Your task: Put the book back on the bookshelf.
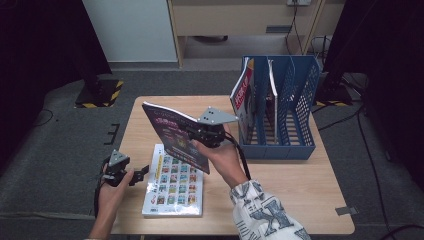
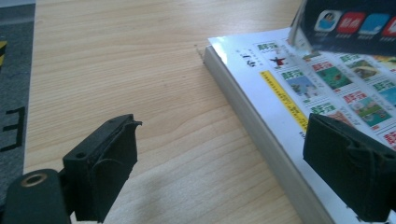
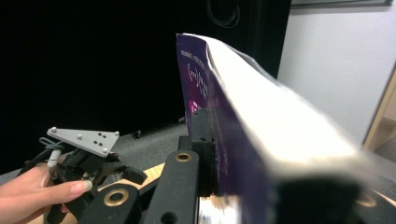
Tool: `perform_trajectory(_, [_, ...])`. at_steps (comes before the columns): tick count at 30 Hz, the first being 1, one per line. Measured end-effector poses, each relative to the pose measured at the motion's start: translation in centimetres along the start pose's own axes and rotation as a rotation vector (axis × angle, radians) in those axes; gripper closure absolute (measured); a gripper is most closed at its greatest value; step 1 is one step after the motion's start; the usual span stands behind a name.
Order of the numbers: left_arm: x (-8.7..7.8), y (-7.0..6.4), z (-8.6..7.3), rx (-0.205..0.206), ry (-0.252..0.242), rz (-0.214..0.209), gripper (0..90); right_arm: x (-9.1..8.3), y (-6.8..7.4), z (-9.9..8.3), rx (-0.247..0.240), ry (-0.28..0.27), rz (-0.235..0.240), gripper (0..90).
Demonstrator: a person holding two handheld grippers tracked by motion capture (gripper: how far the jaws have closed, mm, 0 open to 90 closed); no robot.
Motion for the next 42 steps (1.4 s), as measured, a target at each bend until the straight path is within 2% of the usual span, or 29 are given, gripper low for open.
perform_trajectory(4, [0.1,0.3,-0.3,-0.003,0.020,0.020,8.7,-0.3,-0.3,0.2,0.002,-0.002,-0.016,83.9])
perform_trajectory(6, [0.1,0.5,-0.4,0.020,0.037,0.058,8.7,-0.6,-0.4,0.2,0.003,-0.005,-0.024,83.9])
perform_trajectory(8, [0.1,0.6,-0.6,0.026,0.053,0.077,8.8,-0.7,-0.5,0.3,0.004,-0.004,-0.030,83.9])
perform_trajectory(13, [0.4,0.9,-1.1,0.018,0.089,0.089,9.2,-1.2,-0.7,0.5,0.004,-0.005,-0.045,83.9])
perform_trajectory(17, [0.4,1.0,-1.3,0.019,0.092,0.089,9.2,-1.8,-0.8,0.7,0.003,-0.006,-0.052,83.9])
perform_trajectory(27, [1.1,0.8,-1.9,0.041,0.142,0.076,9.2,-3.2,-1.3,1.1,0.001,-0.013,-0.075,83.9])
perform_trajectory(42, [1.3,0.6,-2.2,0.035,0.145,0.061,7.9,-5.4,-2.0,1.2,0.008,-0.023,-0.100,83.9])
Point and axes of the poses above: each handheld gripper's, and its own axes: x roughly forward along the jaws, z roughly out of its top, y roughly to its left, the point moved 2 cm from there along x, roughly forward along the jaws, and after that the axes turned 9 degrees about -y, right-handed, at the moved point
